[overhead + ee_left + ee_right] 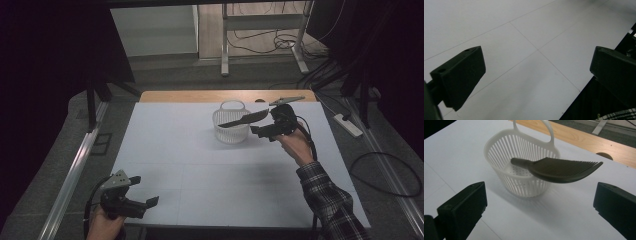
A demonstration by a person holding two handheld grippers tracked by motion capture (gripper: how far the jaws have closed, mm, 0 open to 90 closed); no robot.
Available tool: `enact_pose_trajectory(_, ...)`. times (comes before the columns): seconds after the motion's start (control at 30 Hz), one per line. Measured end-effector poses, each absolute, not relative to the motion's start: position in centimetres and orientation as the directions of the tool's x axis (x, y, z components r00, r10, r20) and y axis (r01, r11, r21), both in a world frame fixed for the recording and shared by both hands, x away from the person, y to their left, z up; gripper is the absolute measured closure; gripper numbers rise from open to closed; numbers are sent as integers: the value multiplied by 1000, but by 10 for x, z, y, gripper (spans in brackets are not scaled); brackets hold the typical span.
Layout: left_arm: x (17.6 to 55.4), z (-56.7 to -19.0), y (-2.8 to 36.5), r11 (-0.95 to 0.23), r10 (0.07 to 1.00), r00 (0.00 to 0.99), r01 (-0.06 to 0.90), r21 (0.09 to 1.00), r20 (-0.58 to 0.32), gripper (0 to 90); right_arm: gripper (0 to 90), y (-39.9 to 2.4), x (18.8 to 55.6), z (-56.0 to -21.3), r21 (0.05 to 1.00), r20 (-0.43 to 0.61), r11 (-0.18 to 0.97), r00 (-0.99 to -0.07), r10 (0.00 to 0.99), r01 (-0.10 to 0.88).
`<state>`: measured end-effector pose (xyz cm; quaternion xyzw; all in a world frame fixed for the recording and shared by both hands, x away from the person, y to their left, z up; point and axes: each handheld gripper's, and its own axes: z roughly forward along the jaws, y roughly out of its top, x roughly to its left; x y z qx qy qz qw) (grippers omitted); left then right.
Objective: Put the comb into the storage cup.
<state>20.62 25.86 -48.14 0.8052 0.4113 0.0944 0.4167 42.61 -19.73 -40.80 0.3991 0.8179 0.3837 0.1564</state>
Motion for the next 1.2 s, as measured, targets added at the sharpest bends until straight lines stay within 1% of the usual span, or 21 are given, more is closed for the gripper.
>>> enact_pose_trajectory(0.93, 206, -481, 259, -315, 740, 645, 582, 749, -190, 1, 0, -202, 406, -416, 757, 53, 397, -654, 755, 519)
enact_pose_trajectory(1.2, 206, -481, 259, -316, 741, 645, 582, 750, -188, 1, 0, -204, 398, -419, 746, 53, 411, -662, 748, 525)
